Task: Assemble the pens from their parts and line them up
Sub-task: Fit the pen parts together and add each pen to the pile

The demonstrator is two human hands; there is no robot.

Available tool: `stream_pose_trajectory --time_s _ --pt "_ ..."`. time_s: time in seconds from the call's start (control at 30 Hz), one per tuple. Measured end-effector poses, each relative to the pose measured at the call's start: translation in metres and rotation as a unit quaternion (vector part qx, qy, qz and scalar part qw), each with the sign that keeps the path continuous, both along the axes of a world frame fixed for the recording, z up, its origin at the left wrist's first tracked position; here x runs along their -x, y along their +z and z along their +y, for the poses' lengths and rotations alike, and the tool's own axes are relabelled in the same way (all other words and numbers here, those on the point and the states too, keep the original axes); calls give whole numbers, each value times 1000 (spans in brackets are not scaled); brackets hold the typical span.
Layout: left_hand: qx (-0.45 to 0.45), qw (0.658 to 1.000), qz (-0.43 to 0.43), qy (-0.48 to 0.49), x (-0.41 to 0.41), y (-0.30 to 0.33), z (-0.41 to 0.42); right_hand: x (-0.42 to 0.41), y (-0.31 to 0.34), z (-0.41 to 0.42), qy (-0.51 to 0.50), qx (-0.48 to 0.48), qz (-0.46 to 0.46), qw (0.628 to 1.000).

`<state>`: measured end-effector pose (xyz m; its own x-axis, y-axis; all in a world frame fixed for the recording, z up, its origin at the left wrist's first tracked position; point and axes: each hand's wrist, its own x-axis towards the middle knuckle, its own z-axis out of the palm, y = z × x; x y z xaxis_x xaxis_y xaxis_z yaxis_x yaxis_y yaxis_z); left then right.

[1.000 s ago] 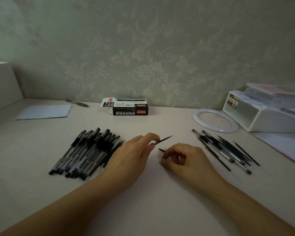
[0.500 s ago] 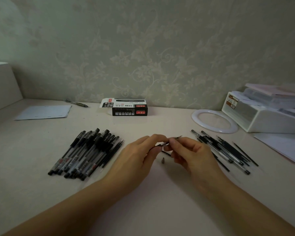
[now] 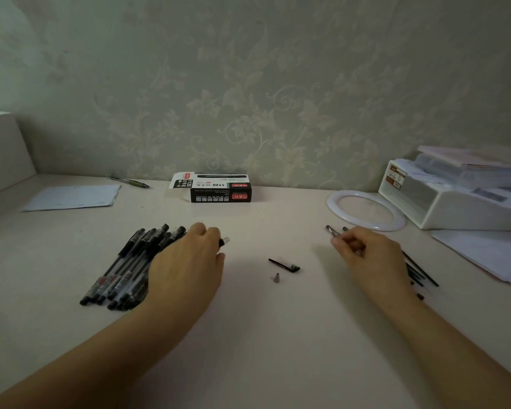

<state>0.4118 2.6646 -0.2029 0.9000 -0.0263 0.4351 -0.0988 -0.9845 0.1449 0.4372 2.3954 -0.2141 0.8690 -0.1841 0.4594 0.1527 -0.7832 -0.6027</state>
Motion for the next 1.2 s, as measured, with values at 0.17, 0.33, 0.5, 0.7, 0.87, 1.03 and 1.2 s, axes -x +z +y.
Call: stream_pose_trajectory --time_s 0.17,0.33,0.5,0.7,0.87,1.03,1.2 --pt "-30 997 27 68 2 8 15 -2 -4 -3 1 76 30 997" --pt "-10 996 71 52 2 8 25 -2 -3 -3 -9 119 42 992" --pt "-9 996 73 48 0 5 24 3 1 4 3 132 -42 990" --pt "-24 995 61 76 -3 -1 21 7 0 19 53 116 -94 987" --pt "-44 993 77 80 -2 -4 14 11 -1 31 90 91 -113 985" --pt "-5 1000 18 6 1 2 5 20 5 45 133 -88 -61 985" --pt "119 966 -105 -202 16 7 -17 34 10 69 285 -373 141 872"
